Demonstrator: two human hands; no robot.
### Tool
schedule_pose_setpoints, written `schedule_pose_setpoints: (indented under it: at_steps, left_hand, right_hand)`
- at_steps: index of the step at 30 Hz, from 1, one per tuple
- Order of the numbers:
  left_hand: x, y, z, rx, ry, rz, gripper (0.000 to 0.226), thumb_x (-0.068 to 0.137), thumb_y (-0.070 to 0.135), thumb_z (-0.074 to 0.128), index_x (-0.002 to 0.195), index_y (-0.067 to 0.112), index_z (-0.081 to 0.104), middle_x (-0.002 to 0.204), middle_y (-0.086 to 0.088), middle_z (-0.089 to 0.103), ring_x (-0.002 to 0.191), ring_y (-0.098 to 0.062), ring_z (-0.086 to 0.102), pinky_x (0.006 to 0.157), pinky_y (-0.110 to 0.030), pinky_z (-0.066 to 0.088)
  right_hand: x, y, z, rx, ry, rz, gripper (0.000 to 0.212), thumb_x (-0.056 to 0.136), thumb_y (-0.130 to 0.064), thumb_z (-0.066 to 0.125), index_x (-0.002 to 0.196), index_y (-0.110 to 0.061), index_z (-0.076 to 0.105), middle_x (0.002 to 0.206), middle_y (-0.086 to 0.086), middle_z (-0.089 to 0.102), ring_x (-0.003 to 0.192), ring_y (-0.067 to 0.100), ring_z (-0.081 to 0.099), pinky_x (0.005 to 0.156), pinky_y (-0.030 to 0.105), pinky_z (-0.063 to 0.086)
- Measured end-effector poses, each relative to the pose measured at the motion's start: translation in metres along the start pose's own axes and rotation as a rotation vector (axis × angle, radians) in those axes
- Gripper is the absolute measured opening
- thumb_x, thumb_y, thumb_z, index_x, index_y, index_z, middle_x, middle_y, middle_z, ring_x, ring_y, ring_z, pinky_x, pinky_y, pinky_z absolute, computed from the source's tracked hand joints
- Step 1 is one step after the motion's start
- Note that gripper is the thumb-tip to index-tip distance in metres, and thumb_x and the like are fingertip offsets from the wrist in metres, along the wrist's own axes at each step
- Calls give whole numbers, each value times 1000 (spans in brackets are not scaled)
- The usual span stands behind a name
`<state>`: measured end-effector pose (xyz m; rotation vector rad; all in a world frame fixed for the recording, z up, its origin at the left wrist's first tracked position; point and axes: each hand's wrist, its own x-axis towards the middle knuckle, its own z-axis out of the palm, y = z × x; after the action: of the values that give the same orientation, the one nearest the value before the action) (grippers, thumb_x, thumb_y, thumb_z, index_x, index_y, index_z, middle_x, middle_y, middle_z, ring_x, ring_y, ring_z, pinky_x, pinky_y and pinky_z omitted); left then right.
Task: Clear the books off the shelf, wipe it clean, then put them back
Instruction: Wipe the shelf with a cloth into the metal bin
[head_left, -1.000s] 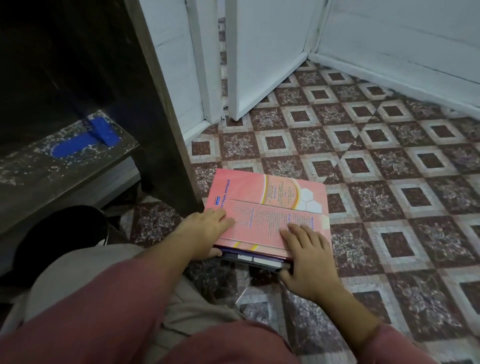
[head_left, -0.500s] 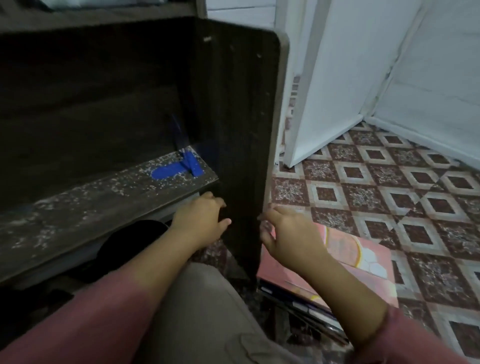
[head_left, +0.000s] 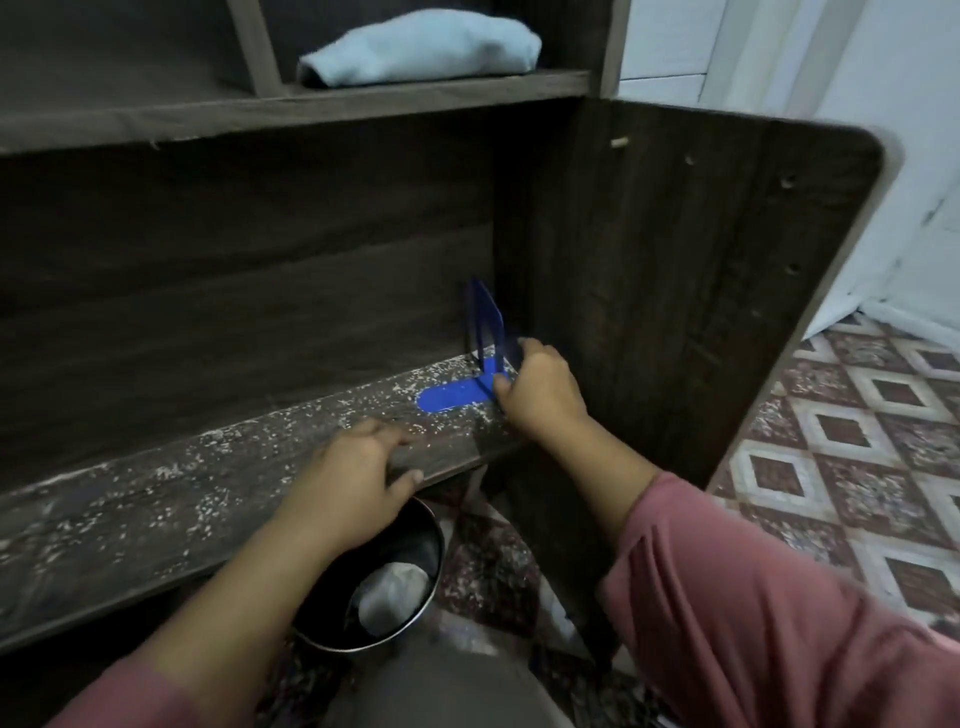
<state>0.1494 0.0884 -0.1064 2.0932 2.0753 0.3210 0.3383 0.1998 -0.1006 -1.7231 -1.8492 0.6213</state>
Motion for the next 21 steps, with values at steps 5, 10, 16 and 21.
schedule_pose_setpoints:
  at_steps: [5,10,16,21]
  left_hand:
    - [-5,-37,-7,3,43,-54,47,86,45,63,130,30,55,124,4,53,116,-20,54,97,-34,46]
    - [-2,-67,-18,-7,50,-160,53,87,44,62,136,24,50,135,-4,49,125,-26,48,104,-37,41]
    - [-3,-75,-33,45,99,-247,59,88,49,59,139,24,44,136,-6,47,127,-29,43,102,-39,42]
    - [-11,-81,-38,61,100,-285,64,89,48,58,143,23,37,140,-9,43,128,-32,40,104,-42,40]
  right_hand:
    - [37,-7,33,28,-13,97,31,94,-30,53,120,-14,61,115,15,62,103,33,61,88,41,52]
    - [29,-41,46,-243,112,-155,28,99,-21,44,118,-7,59,110,17,59,96,38,62,82,47,52]
    - [2,-74,57,-625,109,-530,52,97,-6,42,147,-3,31,128,19,46,95,41,62,65,42,41]
    - [-11,-85,66,-777,-13,-582,59,96,-5,36,152,-6,17,135,14,40,107,35,58,77,42,47]
